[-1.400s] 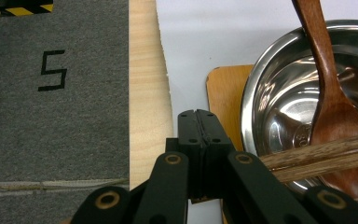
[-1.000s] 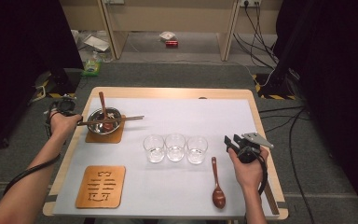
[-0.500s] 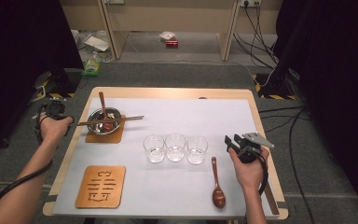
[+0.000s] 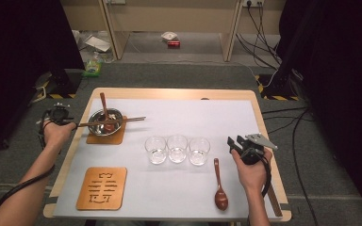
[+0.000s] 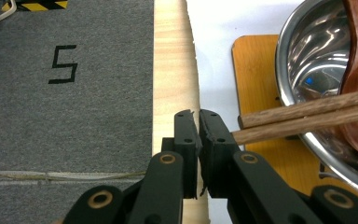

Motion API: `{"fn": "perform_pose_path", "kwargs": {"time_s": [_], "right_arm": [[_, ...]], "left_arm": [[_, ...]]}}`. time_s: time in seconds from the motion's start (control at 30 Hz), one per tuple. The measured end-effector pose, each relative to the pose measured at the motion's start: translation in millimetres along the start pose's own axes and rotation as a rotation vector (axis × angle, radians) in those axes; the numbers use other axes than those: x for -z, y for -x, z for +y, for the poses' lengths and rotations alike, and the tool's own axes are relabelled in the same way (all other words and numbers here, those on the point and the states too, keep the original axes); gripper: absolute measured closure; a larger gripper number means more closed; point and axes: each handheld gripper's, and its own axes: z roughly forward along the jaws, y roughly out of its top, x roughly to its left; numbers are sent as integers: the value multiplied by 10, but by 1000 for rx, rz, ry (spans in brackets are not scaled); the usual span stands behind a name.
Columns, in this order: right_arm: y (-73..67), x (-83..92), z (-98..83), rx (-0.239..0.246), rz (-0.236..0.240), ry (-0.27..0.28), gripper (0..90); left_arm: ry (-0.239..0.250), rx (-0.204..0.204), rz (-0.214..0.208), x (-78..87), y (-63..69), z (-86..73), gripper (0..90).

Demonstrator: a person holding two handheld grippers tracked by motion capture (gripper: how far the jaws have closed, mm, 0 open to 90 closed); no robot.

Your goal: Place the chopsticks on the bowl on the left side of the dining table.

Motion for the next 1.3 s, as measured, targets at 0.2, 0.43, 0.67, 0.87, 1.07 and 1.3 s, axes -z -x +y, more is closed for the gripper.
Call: {"fn": "perform_pose_path", "kwargs": {"time_s": [0.2, 0.43, 0.67, 0.87, 1.07, 1.3], "right_arm": [[11, 7, -1, -1, -1, 2, 583], [12, 17, 0, -6, -8, -6, 583], [16, 20, 5, -1, -6, -3, 583], [10, 6, 0, -3, -1, 3, 583], [-6, 1, 6, -6, 1, 5, 583], [4, 1, -3, -5, -1, -1, 583]], "left_arm": [[-8, 8, 4, -27, 6, 38, 849], [-27, 30, 5, -80, -17, 56, 844], [-20, 32, -1, -19, -12, -18, 846], [-39, 29, -30, 38, 60, -126, 855], [-49, 30, -52, 31, 104, -144, 853], [-57, 39, -37, -13, 86, -67, 849]]}}
